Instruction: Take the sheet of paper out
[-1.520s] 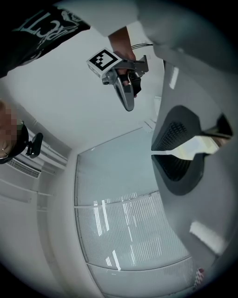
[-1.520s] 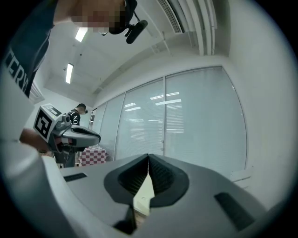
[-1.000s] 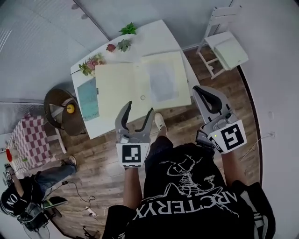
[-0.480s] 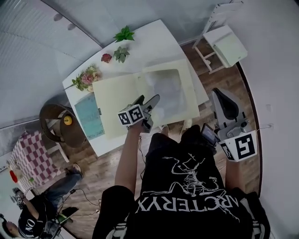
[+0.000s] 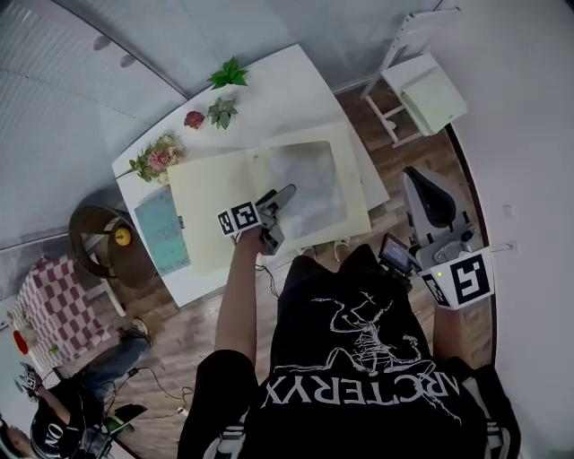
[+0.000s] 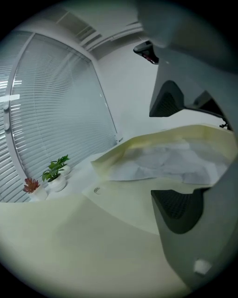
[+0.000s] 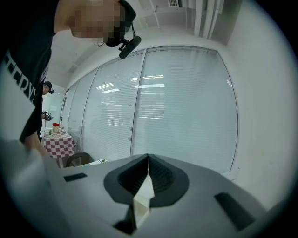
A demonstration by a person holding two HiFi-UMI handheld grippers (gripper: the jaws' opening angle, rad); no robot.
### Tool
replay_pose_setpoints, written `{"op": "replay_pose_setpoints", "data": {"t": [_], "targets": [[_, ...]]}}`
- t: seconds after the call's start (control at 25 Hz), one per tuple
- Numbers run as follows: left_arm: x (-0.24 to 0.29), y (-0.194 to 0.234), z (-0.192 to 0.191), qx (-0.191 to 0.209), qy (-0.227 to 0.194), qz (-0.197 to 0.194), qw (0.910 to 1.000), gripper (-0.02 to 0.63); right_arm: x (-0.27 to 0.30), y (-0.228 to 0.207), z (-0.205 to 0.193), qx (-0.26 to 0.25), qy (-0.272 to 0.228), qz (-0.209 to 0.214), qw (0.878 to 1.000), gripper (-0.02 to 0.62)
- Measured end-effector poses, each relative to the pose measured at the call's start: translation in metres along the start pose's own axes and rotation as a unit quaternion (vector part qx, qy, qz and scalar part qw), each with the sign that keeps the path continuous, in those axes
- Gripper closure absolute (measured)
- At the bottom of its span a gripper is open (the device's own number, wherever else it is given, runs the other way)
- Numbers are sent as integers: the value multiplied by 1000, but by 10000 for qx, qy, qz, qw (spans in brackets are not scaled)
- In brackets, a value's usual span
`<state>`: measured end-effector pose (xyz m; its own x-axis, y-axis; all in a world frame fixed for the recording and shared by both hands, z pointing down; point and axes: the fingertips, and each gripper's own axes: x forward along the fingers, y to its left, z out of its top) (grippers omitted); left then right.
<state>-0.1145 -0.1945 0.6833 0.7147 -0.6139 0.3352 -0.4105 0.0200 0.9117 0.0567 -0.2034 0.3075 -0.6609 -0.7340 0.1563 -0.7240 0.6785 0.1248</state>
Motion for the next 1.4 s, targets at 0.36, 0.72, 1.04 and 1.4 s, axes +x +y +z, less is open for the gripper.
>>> {"op": "replay_pose_setpoints", "data": {"t": [0.36, 0.72, 1.04, 1.4], "targets": [[30, -14, -6, -84, 267, -428, 9987, 130, -12, -12, -8, 26, 112, -74, 9999, 583], [37, 8, -23, 326, 635, 184, 9973, 502, -17, -25, -11, 46, 120, -89, 9999, 583], [11, -10, -13, 601, 228, 534, 9965, 594, -12, -27, -4, 100, 70, 75, 9999, 583], [-121, -70, 36, 1698, -1235, 1114, 9713, 595, 19, -6, 0, 265, -174, 717, 9969, 583]]}}
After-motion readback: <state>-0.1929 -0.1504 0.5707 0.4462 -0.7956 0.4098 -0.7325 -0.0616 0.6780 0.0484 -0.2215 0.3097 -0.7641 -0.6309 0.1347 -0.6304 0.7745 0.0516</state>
